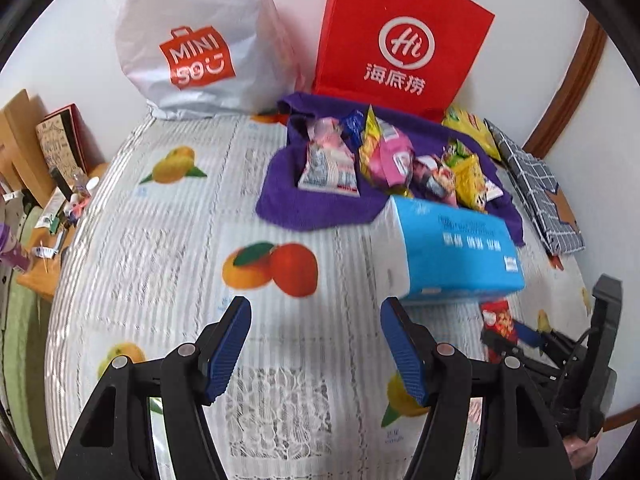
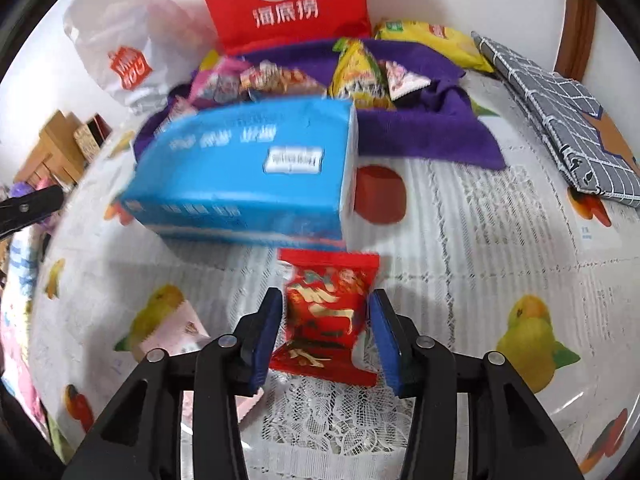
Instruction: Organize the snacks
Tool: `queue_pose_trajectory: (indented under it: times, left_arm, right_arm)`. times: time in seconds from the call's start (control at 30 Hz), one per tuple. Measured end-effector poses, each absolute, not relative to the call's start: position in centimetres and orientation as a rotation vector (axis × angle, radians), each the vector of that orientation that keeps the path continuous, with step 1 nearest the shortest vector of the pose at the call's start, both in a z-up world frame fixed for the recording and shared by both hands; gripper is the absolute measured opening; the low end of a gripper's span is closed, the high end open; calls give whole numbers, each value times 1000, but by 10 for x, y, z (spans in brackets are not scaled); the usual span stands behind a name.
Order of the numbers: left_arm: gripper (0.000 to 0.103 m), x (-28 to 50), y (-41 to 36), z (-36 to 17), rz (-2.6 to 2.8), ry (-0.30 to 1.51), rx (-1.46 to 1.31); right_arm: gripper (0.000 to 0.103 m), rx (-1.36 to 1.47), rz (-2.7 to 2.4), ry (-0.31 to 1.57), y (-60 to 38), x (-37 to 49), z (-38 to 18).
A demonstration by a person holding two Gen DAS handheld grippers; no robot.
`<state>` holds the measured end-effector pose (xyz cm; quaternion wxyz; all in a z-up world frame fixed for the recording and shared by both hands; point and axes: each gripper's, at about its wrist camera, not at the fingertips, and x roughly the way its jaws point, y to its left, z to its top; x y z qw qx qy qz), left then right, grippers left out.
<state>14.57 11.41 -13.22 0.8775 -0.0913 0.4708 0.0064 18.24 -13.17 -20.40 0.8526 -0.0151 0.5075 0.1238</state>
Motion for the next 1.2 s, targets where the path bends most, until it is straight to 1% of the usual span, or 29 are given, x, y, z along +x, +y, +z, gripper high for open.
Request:
queue_pose_trajectory:
  times: [0.1, 0.17, 0.47, 0.6, 0.67, 0.7, 0.73, 0.83, 0.97, 1.07, 1.13, 1.2]
  left_arm:
    - [65, 142, 109, -141, 1, 999, -191]
    - [65, 140, 104, -147, -12, 1015, -193]
    - [65, 137, 52, -173, -181, 1074, -153]
    - [65, 143, 28, -193, -291, 1126, -161]
    - [67, 140, 20, -193, -336, 1099, -156]
    - [71, 139, 18, -194, -367, 1104, -161]
    - [78, 138, 15, -194, -405, 1102, -172]
    - [84, 136, 10, -195, -428, 1102, -174]
    - [87, 130, -7, -194, -430, 1094, -110]
    - [91, 125, -22, -194, -440, 1078, -51]
    - [96, 124, -30, -195, -433, 1067, 13]
    - [97, 122, -38, -197, -409, 1051, 69]
  right_arm:
    - [41, -133, 238, 1018, -122, 174, -207]
    - [38, -136, 243, 1005, -122, 170, -206]
    - [38, -69, 260, 951, -159, 153, -179]
    - [38, -48, 229, 925, -185, 146, -169]
    - [38, -44, 206, 918, -196, 141, -165]
    - [38, -42, 191, 915, -204, 137, -163]
    - [38, -41, 181, 912, -208, 134, -163]
    - [38, -41, 138, 904, -221, 126, -161]
    - [38, -7, 119, 904, -234, 122, -162]
    - [38, -10, 105, 901, -237, 120, -163]
    - [38, -4, 103, 905, -240, 120, -164]
    - [38, 1, 101, 909, -241, 121, -166]
